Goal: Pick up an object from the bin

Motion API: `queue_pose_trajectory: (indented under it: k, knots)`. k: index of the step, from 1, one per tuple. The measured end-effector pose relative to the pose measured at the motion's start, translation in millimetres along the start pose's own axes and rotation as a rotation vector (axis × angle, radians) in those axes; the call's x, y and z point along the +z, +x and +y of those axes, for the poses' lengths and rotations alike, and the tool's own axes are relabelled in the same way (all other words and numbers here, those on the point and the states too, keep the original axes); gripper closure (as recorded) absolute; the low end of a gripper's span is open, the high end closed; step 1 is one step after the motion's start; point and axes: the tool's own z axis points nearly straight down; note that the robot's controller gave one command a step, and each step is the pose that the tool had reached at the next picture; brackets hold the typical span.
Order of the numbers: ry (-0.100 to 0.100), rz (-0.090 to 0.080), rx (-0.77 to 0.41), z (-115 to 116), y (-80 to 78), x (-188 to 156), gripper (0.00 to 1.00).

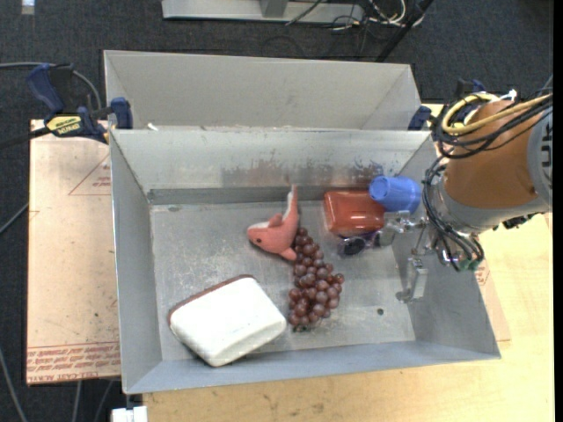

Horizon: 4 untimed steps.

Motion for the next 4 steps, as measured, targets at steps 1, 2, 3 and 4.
queue_pose_trajectory:
  k: [1,2,3,4]
  knots:
    - [0.001,-0.008,-0.003,0.4,-1.7,-4.6,0.0]
    - [0.001,-0.004,-0.02,22.8,0.6,-12.1,0.0]
    - [0.002,-0.011,-0.013,69.8,-6.2,8.6,0.0]
    - [0.0,-0.005,-0.087,115.8,10.9,39.5,0.0]
